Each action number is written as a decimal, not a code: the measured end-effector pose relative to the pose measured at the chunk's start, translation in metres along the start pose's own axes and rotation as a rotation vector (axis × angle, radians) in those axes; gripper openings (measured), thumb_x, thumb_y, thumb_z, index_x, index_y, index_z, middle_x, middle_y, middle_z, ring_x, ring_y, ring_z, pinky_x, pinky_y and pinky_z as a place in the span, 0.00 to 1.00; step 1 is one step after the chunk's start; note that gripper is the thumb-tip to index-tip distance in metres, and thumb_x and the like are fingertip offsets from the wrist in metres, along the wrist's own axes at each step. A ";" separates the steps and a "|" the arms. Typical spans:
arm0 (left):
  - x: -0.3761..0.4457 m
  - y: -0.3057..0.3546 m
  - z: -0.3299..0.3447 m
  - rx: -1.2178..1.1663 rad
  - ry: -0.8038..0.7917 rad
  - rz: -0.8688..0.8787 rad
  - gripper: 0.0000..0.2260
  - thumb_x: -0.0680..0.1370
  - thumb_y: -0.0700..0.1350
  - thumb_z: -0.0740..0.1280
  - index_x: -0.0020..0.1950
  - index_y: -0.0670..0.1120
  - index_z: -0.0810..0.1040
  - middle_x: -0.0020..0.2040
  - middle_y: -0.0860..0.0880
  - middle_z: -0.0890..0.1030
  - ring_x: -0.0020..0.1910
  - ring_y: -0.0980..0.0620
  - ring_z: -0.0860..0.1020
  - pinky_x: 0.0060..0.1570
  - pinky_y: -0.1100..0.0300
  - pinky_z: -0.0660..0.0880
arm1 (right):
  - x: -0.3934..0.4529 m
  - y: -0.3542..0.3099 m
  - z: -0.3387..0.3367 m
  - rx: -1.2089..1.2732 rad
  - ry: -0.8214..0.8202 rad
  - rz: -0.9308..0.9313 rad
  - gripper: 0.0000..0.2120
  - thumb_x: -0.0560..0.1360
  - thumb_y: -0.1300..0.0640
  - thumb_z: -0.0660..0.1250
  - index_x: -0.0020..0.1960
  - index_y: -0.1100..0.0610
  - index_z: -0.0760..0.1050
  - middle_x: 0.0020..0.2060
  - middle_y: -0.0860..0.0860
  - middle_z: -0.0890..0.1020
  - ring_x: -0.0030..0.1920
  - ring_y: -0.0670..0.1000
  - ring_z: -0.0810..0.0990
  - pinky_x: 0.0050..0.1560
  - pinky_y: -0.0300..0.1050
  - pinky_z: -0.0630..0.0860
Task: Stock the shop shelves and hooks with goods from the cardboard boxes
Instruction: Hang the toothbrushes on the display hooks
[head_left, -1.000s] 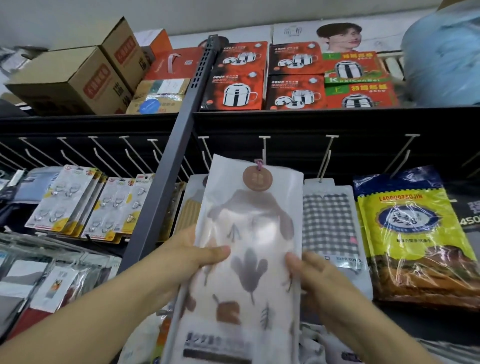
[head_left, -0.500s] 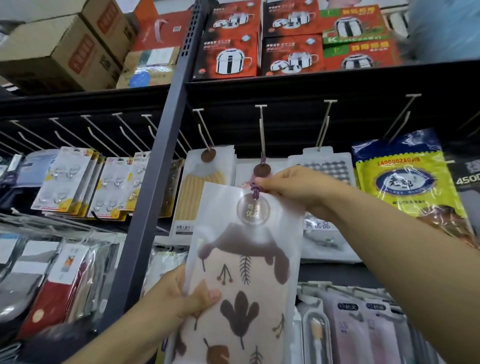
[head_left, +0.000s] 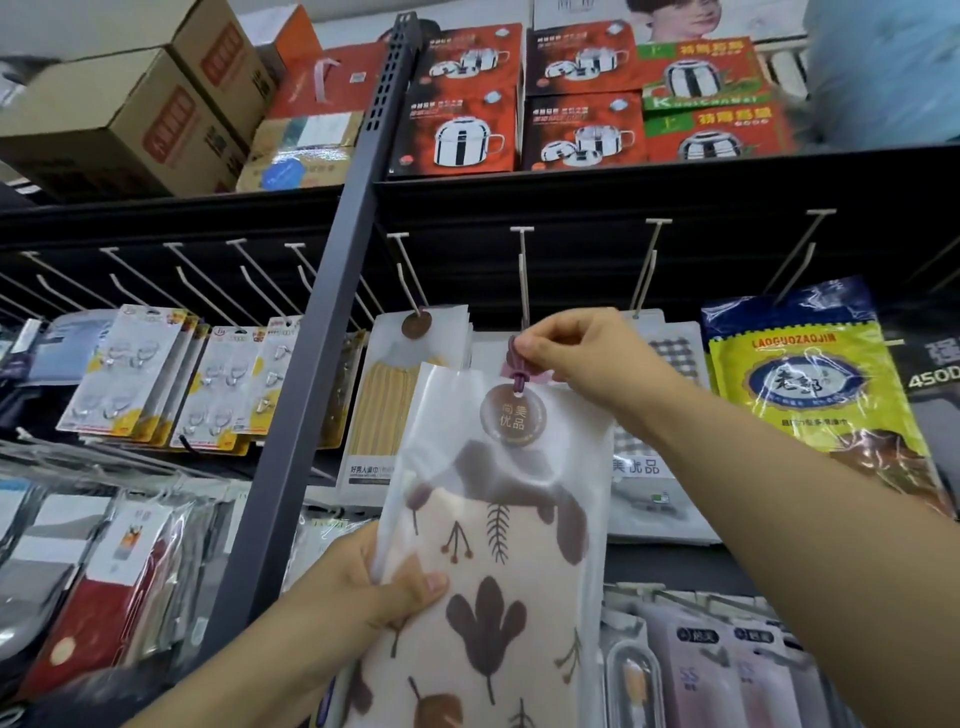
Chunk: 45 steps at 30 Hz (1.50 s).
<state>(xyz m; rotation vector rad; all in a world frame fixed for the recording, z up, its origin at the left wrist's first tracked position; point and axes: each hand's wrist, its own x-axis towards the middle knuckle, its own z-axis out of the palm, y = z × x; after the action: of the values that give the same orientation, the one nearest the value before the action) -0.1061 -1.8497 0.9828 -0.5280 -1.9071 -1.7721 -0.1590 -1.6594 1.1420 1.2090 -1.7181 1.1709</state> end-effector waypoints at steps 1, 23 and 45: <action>0.002 0.000 -0.001 -0.006 0.010 0.007 0.17 0.74 0.33 0.69 0.58 0.50 0.76 0.49 0.39 0.84 0.50 0.40 0.83 0.52 0.47 0.79 | 0.000 0.003 0.001 -0.046 -0.014 0.008 0.05 0.75 0.57 0.70 0.44 0.57 0.83 0.39 0.51 0.85 0.39 0.44 0.81 0.41 0.35 0.77; 0.071 0.055 0.016 0.112 0.316 0.220 0.10 0.75 0.45 0.70 0.54 0.49 0.73 0.46 0.50 0.84 0.39 0.52 0.83 0.33 0.63 0.77 | -0.067 0.074 0.023 0.507 -0.013 0.366 0.10 0.76 0.60 0.67 0.56 0.61 0.78 0.47 0.57 0.86 0.48 0.57 0.85 0.52 0.56 0.81; 0.069 0.036 -0.034 0.474 0.516 0.244 0.02 0.76 0.39 0.66 0.44 0.45 0.77 0.40 0.43 0.82 0.35 0.49 0.80 0.41 0.49 0.76 | -0.002 0.101 0.028 0.635 0.084 0.481 0.06 0.75 0.62 0.69 0.52 0.61 0.78 0.44 0.56 0.86 0.42 0.54 0.85 0.36 0.45 0.82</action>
<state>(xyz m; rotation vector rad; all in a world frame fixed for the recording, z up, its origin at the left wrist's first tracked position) -0.1381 -1.8828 1.0543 -0.1060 -1.7153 -1.1071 -0.2565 -1.6707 1.1038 1.0843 -1.6726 2.1419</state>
